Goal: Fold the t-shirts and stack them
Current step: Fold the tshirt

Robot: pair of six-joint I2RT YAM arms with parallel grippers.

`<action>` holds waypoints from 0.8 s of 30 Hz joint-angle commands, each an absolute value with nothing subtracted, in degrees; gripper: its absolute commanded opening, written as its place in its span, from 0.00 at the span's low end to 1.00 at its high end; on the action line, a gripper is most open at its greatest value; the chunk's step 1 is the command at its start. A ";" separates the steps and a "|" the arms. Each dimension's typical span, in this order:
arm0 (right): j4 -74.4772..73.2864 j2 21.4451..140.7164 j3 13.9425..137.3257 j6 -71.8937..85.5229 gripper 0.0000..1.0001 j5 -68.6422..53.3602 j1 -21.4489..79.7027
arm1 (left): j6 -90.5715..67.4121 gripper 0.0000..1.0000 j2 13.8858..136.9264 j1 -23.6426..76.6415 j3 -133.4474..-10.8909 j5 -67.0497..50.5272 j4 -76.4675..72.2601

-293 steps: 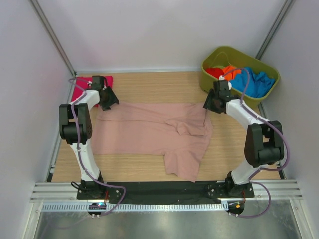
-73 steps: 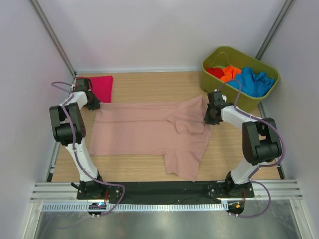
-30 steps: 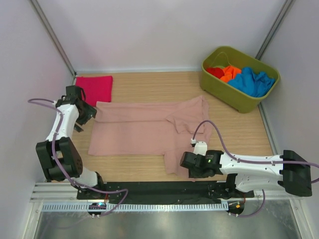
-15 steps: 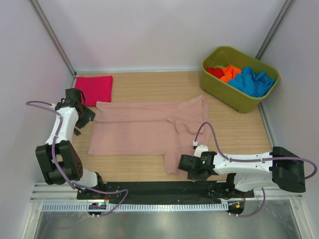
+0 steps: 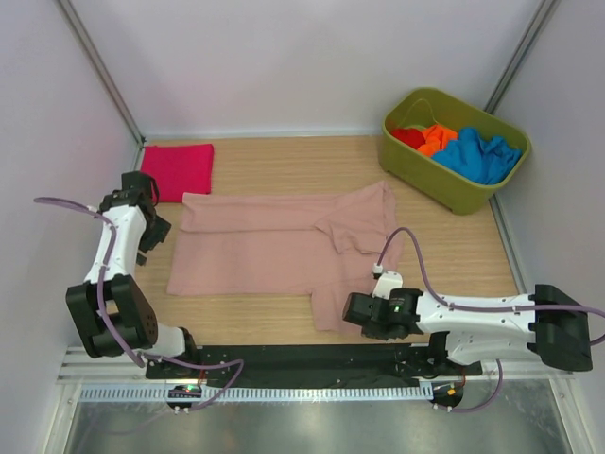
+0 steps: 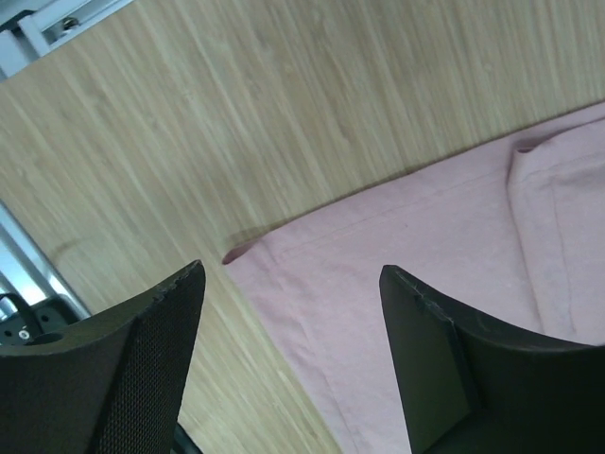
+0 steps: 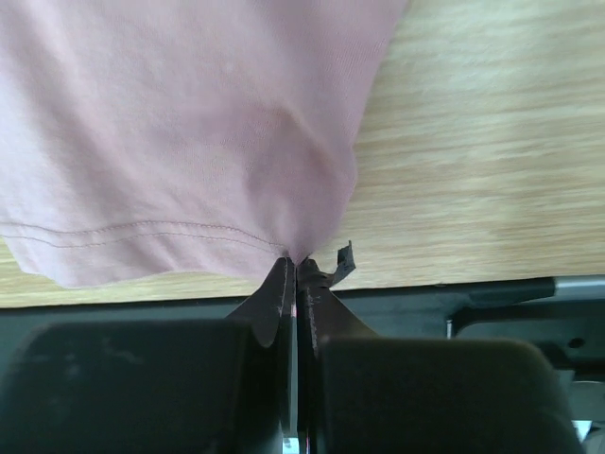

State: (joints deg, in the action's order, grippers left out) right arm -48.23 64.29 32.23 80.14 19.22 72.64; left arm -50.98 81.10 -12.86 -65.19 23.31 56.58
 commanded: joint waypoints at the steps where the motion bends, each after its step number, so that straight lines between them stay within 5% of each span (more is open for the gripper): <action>1: -52.03 62.67 36.29 79.20 0.01 27.32 72.60 | -54.40 0.75 79.72 -13.27 -67.50 27.25 62.83; 7: -52.56 66.18 43.50 71.29 0.01 31.55 69.18 | -62.67 0.64 77.96 -13.27 -63.63 24.17 71.45; 24: -47.29 62.67 46.05 56.95 0.01 29.53 62.23 | -60.64 0.64 82.61 -13.18 -50.63 14.50 58.81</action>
State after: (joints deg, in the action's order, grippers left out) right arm -49.10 63.96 44.12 59.22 27.51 62.50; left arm -59.75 81.62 -12.88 -52.38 16.12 63.05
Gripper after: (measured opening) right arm 0.037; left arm 0.641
